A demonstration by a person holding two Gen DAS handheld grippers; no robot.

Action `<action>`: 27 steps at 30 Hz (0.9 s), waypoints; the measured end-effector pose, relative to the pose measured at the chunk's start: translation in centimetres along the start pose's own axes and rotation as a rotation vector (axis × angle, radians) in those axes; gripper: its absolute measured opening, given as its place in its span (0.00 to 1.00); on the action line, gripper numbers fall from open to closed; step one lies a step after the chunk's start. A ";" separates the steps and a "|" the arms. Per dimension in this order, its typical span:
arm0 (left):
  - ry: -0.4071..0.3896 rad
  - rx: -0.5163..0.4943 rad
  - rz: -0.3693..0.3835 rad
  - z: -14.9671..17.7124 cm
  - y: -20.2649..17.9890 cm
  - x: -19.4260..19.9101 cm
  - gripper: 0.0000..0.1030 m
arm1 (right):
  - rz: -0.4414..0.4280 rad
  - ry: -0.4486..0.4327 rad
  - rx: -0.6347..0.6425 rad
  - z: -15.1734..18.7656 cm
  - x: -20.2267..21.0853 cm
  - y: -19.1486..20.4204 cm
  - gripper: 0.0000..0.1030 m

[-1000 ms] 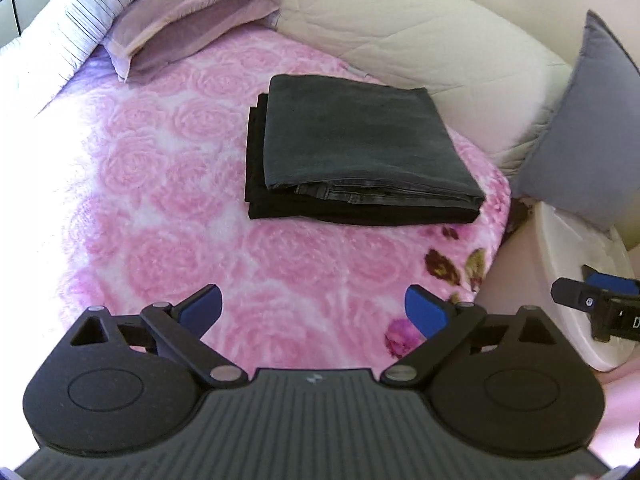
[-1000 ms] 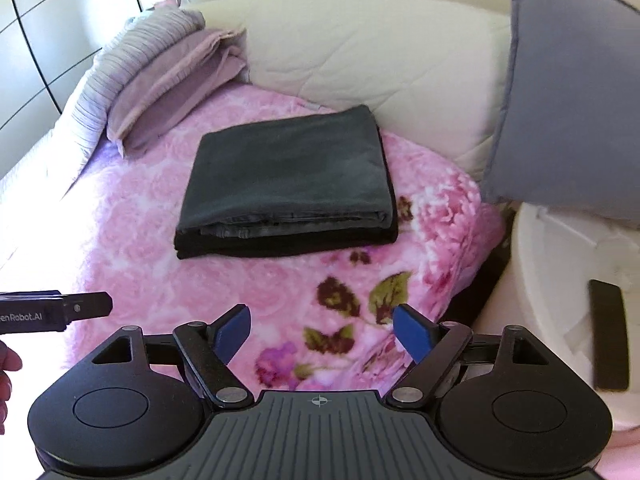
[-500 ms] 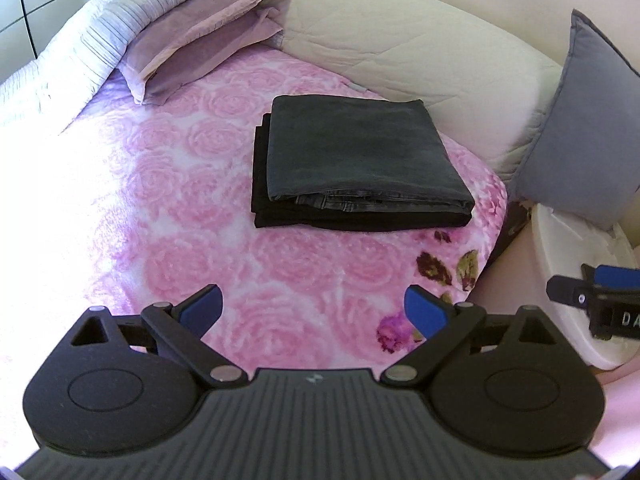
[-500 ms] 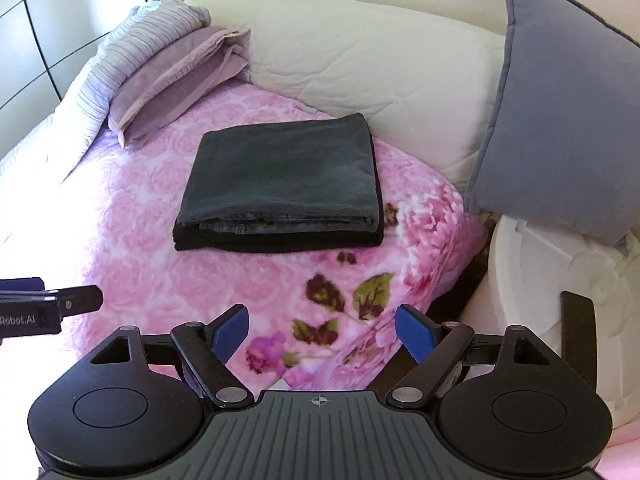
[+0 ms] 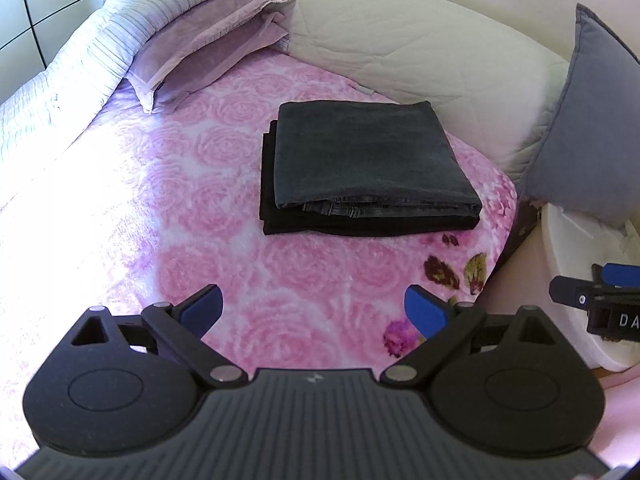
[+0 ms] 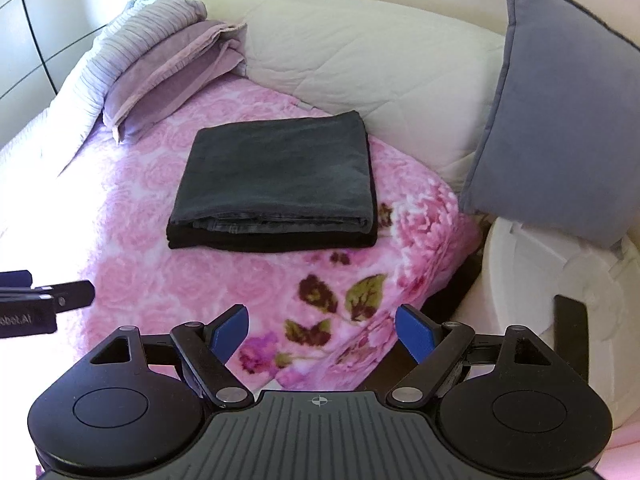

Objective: Fold clothes

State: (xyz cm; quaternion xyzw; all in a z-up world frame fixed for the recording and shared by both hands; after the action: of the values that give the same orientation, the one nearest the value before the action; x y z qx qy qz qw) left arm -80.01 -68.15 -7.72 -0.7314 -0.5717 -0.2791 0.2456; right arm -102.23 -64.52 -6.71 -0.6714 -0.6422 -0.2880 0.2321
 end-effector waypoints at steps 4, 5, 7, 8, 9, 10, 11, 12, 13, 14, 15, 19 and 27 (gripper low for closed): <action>0.000 -0.006 -0.008 0.0 0.0 -0.2 0.93 | -0.012 0.005 0.007 -0.1 -0.2 0.3 0.81; 0.000 -0.007 -0.010 0.0 0.0 -0.2 0.93 | -0.014 0.005 0.010 -0.2 -0.3 0.4 0.81; -0.001 -0.009 -0.013 0.1 0.0 -0.2 0.94 | -0.019 0.010 0.011 -0.1 -0.4 0.5 0.81; -0.002 -0.010 -0.014 0.1 0.0 -0.2 0.94 | -0.022 0.013 0.012 -0.1 -0.5 0.5 0.81; -0.001 -0.010 -0.015 0.1 0.0 -0.2 0.94 | -0.024 0.014 0.015 -0.1 -0.5 0.6 0.81; 0.000 -0.005 -0.014 0.2 0.0 -0.2 0.94 | -0.027 0.015 0.018 -0.1 -0.5 0.6 0.81; 0.001 0.000 -0.014 0.2 0.0 -0.2 0.94 | -0.029 0.016 0.022 -0.1 -0.5 0.7 0.81; 0.003 0.006 -0.014 0.2 0.1 -0.2 0.94 | -0.032 0.018 0.025 -0.1 -0.6 0.8 0.81; 0.002 0.006 -0.016 0.2 0.1 -0.2 0.94 | -0.036 0.017 0.027 -0.1 -0.6 0.8 0.81; 0.002 0.005 -0.018 0.3 0.1 -0.2 0.94 | -0.040 0.016 0.030 -0.1 -0.6 0.8 0.81; 0.002 0.004 -0.020 0.3 0.0 -0.2 0.94 | -0.041 0.016 0.032 -0.1 -0.5 0.8 0.81; 0.001 0.001 -0.028 0.3 -0.1 -0.2 0.94 | -0.046 0.018 0.037 -0.1 -0.5 0.9 0.81; 0.006 -0.019 -0.041 0.5 -0.5 -0.3 0.94 | -0.054 0.018 0.048 -0.2 -0.6 0.8 0.81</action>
State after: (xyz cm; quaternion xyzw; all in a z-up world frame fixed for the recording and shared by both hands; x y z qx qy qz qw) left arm -80.53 -67.93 -8.26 -0.7212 -0.5829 -0.2917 0.2344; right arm -101.40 -65.17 -6.95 -0.6456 -0.6647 -0.2844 0.2460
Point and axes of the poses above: each gripper's, at about its wrist camera, not at the fingertips, and x roughly against the way its jaws point, y to its left, z to its underside, the point moved 1 cm from there along -x, roughly the way its jaws point, and after that the axes turned 12 degrees about -y, right-handed, at the moved point
